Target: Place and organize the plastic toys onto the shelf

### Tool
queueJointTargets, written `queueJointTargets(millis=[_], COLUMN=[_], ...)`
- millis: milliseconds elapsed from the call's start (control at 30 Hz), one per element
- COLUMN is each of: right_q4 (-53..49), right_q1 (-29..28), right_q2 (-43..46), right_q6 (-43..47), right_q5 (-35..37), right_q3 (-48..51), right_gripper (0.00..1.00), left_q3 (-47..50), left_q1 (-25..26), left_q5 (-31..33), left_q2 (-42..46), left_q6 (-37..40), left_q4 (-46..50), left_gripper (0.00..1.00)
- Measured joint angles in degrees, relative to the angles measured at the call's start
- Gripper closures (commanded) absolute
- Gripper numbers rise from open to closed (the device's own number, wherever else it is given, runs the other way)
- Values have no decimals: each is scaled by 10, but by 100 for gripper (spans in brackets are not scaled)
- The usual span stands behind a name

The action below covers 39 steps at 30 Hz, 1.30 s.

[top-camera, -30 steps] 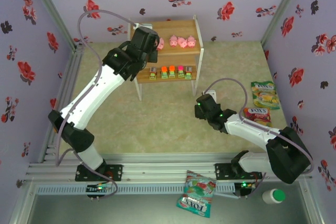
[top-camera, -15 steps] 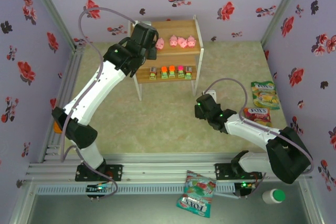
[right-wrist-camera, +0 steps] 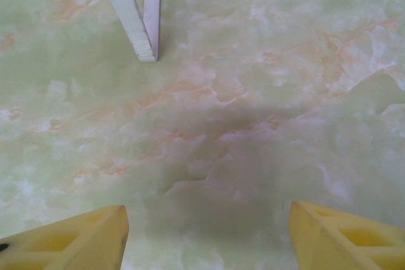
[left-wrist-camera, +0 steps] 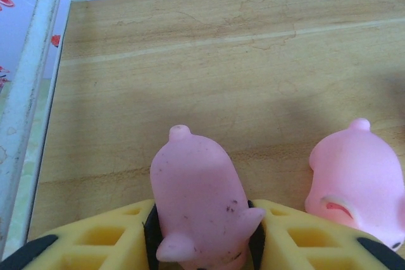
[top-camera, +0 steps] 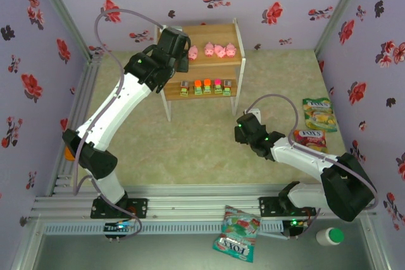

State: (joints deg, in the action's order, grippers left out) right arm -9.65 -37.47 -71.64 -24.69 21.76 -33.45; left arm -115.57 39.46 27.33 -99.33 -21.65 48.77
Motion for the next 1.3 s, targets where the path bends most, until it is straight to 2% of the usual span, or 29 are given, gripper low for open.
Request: queueJointTargets(millis=[200, 800, 1300], right_q4=[0, 0, 0], right_q1=[0, 0, 0], right_q2=[0, 0, -1], right_q6=[0, 0, 0], right_q5=[0, 0, 0], right_q3=[0, -1, -1], right_gripper=[31, 31, 31], left_q3=[0, -2, 27], left_q1=[0, 0, 14], left_q5=[0, -5, -6], left_q2=[0, 3, 75], left_q6=[0, 0, 8], left_q4=[1, 1, -8], left_gripper=[50, 47, 39])
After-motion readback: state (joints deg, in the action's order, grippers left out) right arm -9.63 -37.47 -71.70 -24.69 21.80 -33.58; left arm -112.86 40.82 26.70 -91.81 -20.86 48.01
